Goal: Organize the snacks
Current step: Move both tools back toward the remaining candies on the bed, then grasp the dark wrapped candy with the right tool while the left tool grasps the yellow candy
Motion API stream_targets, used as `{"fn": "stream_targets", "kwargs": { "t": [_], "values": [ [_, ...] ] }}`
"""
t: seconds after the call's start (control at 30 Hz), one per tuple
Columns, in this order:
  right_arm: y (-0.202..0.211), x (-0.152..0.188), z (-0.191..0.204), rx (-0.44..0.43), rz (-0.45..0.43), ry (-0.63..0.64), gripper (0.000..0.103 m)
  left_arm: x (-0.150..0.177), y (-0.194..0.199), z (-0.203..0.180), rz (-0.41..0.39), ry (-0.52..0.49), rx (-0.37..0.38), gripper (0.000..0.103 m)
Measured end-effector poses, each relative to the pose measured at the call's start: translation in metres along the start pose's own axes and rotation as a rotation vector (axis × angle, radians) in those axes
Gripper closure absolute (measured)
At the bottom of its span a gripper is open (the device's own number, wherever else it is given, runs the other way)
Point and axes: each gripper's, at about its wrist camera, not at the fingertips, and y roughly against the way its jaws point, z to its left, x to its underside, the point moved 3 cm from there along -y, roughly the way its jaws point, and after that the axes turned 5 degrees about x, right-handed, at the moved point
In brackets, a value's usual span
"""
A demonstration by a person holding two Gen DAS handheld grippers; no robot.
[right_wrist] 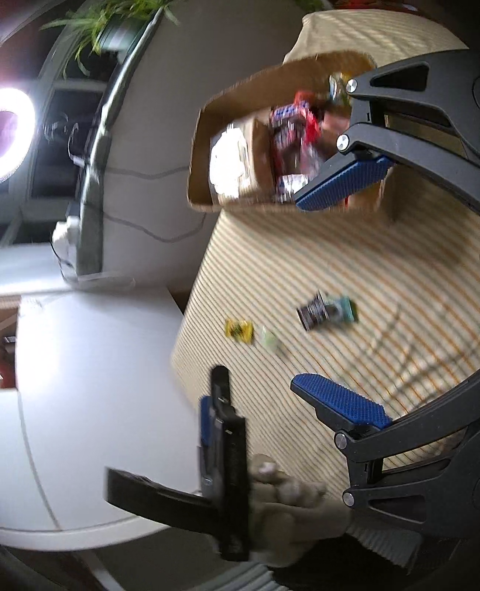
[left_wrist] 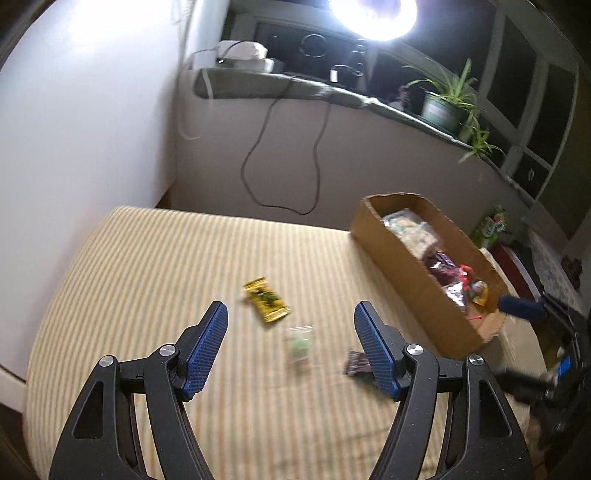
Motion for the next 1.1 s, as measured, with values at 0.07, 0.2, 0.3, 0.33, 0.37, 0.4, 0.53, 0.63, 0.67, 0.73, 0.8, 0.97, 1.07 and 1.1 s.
{"fn": "stream_targets", "kwargs": {
  "t": [0.07, 0.2, 0.3, 0.33, 0.37, 0.4, 0.53, 0.63, 0.67, 0.73, 0.8, 0.97, 1.07, 1.1],
  "values": [
    [-0.008, 0.002, 0.010, -0.006, 0.014, 0.024, 0.011, 0.002, 0.000, 0.008, 0.003, 0.015, -0.005, 0.032],
    [-0.025, 0.004, 0.025, -0.032, 0.051, 0.041, 0.018, 0.004, -0.002, 0.023, 0.007, 0.048, -0.005, 0.033],
    [-0.039, 0.005, 0.029, -0.026, 0.077, 0.048, 0.021, 0.004, -0.007, 0.031, 0.016, 0.067, -0.001, 0.036],
    [-0.043, 0.006, 0.030, -0.027, 0.089, 0.047, 0.028, 0.004, -0.010, 0.033, 0.020, 0.071, 0.002, 0.037],
    [-0.050, 0.007, 0.031, -0.029, 0.110, 0.045, 0.033, 0.004, -0.012, 0.035, 0.024, 0.074, 0.005, 0.038],
    [-0.055, 0.007, 0.031, -0.025, 0.124, 0.043, 0.034, 0.005, -0.015, 0.036, 0.029, 0.078, 0.010, 0.039],
    [-0.078, 0.010, 0.033, 0.001, 0.185, 0.054, 0.036, 0.005, -0.029, 0.038, 0.056, 0.086, 0.028, 0.040],
    [-0.090, 0.011, 0.038, 0.009, 0.215, 0.076, 0.038, 0.005, -0.039, 0.037, 0.075, 0.084, 0.036, 0.041],
    [-0.093, 0.011, 0.038, 0.011, 0.223, 0.079, 0.039, 0.005, -0.043, 0.036, 0.081, 0.082, 0.038, 0.041],
    [-0.101, 0.010, 0.037, 0.012, 0.239, 0.076, 0.039, 0.005, -0.049, 0.034, 0.090, 0.077, 0.040, 0.041],
    [-0.106, 0.010, 0.036, 0.015, 0.249, 0.070, 0.039, 0.003, -0.056, 0.030, 0.101, 0.066, 0.043, 0.041],
    [-0.117, 0.012, 0.034, 0.010, 0.276, 0.061, 0.045, 0.001, -0.074, 0.026, 0.129, 0.067, 0.042, 0.045],
    [-0.121, 0.015, 0.035, 0.004, 0.287, 0.068, 0.049, 0.001, -0.085, 0.027, 0.149, 0.071, 0.033, 0.049],
    [-0.122, 0.015, 0.035, 0.003, 0.289, 0.071, 0.049, 0.001, -0.088, 0.028, 0.155, 0.071, 0.030, 0.051]
  ]
}}
